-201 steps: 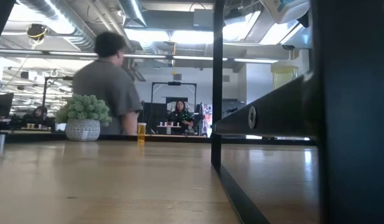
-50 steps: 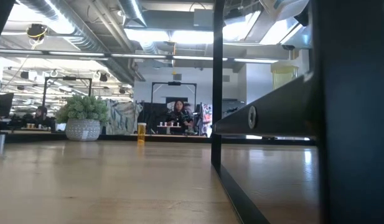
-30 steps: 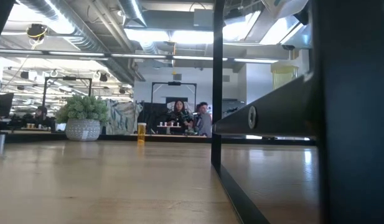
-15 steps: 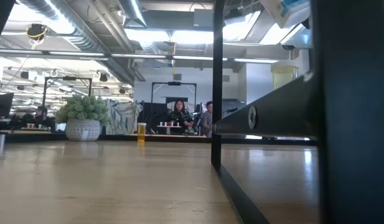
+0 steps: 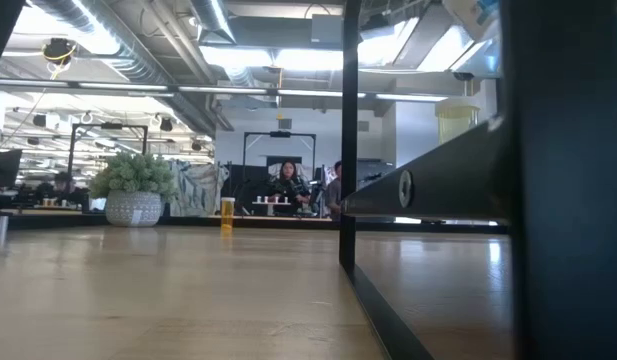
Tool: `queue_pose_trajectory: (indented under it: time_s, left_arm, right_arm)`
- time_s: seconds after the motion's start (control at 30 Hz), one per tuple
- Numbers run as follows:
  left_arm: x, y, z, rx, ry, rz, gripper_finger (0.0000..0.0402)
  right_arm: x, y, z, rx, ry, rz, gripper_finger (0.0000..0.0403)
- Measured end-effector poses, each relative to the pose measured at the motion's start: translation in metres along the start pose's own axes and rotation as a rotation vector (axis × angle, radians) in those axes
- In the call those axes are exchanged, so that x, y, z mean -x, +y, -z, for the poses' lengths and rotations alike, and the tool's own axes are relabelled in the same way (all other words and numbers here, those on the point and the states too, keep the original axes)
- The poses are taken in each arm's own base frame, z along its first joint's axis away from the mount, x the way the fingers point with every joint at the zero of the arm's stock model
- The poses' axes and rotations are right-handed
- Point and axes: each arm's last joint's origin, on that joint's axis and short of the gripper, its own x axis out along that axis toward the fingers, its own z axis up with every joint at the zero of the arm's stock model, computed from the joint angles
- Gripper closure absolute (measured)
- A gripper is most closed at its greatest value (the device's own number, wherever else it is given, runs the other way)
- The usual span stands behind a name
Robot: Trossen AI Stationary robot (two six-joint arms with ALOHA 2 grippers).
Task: Pick and place medicine bottles onto shelf by color
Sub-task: Put the supplement bottle on the shelf aligned with the other supplement bottle
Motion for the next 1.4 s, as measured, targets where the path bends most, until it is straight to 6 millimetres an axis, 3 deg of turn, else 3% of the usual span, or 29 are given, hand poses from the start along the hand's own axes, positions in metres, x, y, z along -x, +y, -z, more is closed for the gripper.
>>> queue_pose_trajectory:
  time_s: [0.33, 0.9, 1.23, 1.4]
  left_arm:
    - [0.0, 0.0, 0.0, 0.0, 0.001, 0.003, 0.0173]
    - [0.0, 0.0, 0.0, 0.0, 0.001, 0.003, 0.0173]
    - [0.0, 0.0, 0.0, 0.0, 0.001, 0.002, 0.0173]
    - [0.0, 0.0, 0.0, 0.0, 0.001, 0.002, 0.0175]
  right_arm:
    - [0.018, -0.004, -0.003, -0.016, -0.051, -0.025, 0.0242]
    - [0.018, -0.004, -0.004, -0.125, -0.054, -0.03, 0.0242]
    - [0.019, -0.004, -0.004, -0.112, -0.057, -0.034, 0.0242]
    - [0.021, 0.0, -0.003, -0.008, -0.085, -0.027, 0.0242]
